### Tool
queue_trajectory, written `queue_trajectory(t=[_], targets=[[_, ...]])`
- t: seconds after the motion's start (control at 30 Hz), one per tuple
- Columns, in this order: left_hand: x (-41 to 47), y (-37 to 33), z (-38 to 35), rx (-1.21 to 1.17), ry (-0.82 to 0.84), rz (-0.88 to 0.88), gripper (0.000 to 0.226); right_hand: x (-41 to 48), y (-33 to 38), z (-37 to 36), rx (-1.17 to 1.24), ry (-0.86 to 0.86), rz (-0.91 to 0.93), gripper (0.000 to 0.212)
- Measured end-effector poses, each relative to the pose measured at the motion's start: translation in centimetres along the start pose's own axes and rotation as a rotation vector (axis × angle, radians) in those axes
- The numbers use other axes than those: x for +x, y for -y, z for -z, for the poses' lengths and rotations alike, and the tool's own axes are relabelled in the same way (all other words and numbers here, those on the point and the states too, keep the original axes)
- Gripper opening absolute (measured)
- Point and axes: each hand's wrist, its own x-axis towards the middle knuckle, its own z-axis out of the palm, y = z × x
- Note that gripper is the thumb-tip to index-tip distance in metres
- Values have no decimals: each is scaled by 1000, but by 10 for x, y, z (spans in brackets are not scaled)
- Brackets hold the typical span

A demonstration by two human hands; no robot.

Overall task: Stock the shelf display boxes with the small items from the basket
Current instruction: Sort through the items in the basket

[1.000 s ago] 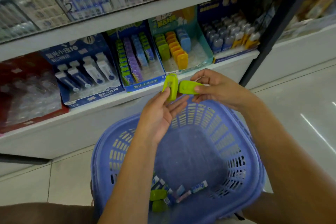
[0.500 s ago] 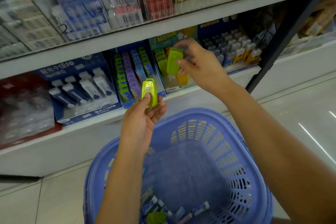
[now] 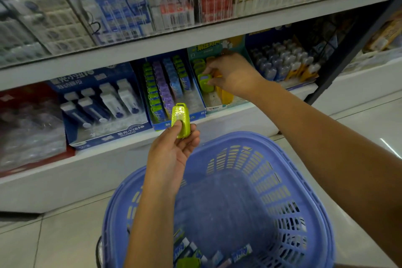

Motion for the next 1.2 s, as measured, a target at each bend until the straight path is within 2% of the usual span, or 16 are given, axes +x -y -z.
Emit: queue_trajectory(t=[0.17, 0.53, 0.67, 0.8, 0.9, 1.0, 1.13, 1.2], targets=[[0, -3, 2, -14, 11, 5, 19, 5, 7, 16, -217, 118, 39, 36], [0, -1, 0, -34, 34, 33, 19, 8, 27, 21, -407, 156, 34, 26], [0, -1, -2, -45, 42, 35, 18, 6, 36, 11, -579, 152, 13, 15], [-3, -1, -5, -52, 44, 38, 17, -7, 37, -2, -689, 122, 65, 24], [-6, -2, -8, -36, 25, 31, 14, -14, 33, 4, -670, 115, 50, 30], [-9, -2, -6, 27, 2, -7, 10, -24, 34, 10, -577, 146, -6, 44], [-13, 0, -2, 206, -59, -132, 16, -61, 44, 7, -34, -29, 176, 59], [-14, 0, -2, 356, -79, -192, 21, -85, 53, 3, -3, -26, 357, 60]])
